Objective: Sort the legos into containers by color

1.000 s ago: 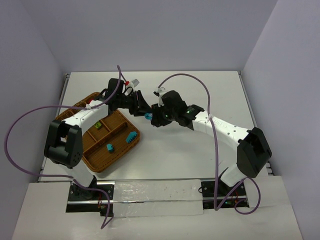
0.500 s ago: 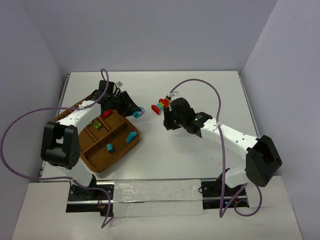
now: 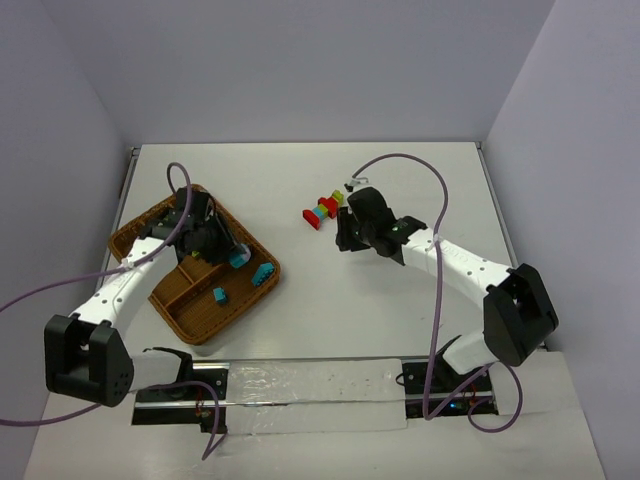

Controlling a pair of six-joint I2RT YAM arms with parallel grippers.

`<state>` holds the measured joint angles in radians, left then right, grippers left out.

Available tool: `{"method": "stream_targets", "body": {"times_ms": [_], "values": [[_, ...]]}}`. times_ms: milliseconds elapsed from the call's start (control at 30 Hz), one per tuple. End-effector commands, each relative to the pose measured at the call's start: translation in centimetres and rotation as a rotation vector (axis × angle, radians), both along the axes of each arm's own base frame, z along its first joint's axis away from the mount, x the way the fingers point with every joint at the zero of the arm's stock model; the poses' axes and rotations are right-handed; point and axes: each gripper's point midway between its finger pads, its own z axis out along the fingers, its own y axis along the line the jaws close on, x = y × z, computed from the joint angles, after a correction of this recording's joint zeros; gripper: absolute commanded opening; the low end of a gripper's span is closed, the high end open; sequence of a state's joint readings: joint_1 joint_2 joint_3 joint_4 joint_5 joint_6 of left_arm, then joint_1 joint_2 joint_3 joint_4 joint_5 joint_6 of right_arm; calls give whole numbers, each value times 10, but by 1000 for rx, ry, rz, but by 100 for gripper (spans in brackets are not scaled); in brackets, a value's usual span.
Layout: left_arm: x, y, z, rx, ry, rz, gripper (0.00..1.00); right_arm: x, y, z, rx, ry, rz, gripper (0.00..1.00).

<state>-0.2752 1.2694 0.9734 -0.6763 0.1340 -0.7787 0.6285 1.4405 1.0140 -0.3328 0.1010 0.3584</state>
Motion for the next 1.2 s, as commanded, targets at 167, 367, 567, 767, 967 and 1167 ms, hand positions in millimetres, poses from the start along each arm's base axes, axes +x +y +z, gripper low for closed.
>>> {"method": "stream_targets", "body": {"times_ms": [167, 367, 567, 767, 967, 1167], "values": [[5, 17, 2, 86, 0, 59, 94, 7, 16, 14, 48, 2, 33, 0], [27, -6, 30, 43, -85, -19, 92, 7, 6, -13, -36, 82, -12, 0], [40, -31, 37, 15, -105, -76, 90, -5, 11, -60, -118, 175, 20, 10], [42, -44, 33, 6, -94, -102, 90, -10, 11, -82, -174, 178, 28, 38], [41, -45, 30, 23, -83, -112, 93, -12, 6, -94, -197, 191, 18, 69], [42, -48, 27, 16, -74, -120, 93, -19, 2, -97, -198, 192, 13, 73]]}}
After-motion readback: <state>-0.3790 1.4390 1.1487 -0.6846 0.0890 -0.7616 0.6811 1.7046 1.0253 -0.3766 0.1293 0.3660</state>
